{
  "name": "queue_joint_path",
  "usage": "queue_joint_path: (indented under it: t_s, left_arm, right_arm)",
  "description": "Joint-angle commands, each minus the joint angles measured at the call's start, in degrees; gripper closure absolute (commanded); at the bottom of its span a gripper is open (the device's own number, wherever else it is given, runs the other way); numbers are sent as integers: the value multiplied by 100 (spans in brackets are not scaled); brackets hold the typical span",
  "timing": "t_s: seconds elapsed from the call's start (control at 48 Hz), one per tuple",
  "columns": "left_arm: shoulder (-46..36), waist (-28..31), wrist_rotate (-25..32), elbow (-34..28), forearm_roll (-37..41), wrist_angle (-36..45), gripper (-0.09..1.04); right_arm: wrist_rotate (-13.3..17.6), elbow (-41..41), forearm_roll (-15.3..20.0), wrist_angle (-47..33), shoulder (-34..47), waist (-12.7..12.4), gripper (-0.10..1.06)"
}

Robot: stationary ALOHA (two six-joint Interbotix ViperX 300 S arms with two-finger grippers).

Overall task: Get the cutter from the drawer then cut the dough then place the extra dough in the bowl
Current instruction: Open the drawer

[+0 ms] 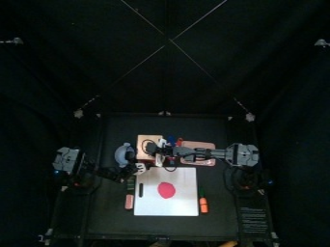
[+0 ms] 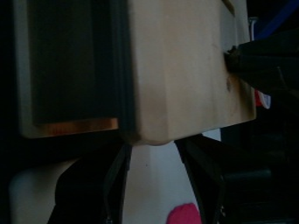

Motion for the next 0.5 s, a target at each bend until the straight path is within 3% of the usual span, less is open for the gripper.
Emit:
queue_joint_path:
  t_s: [0.021, 0.271, 0.5]
  left_arm:
    - [-88, -18, 123, -97, -35, -114, 23]
    - [-53, -35, 211, -88, -53, -114, 42]
    - [-53, -149, 220, -44, -53, 0, 44]
  right_arm:
    - [18, 114, 26, 176, 44, 79, 92]
    - [35, 105, 18, 176, 44, 79, 92]
    - [44, 105, 9, 176, 44, 79, 92]
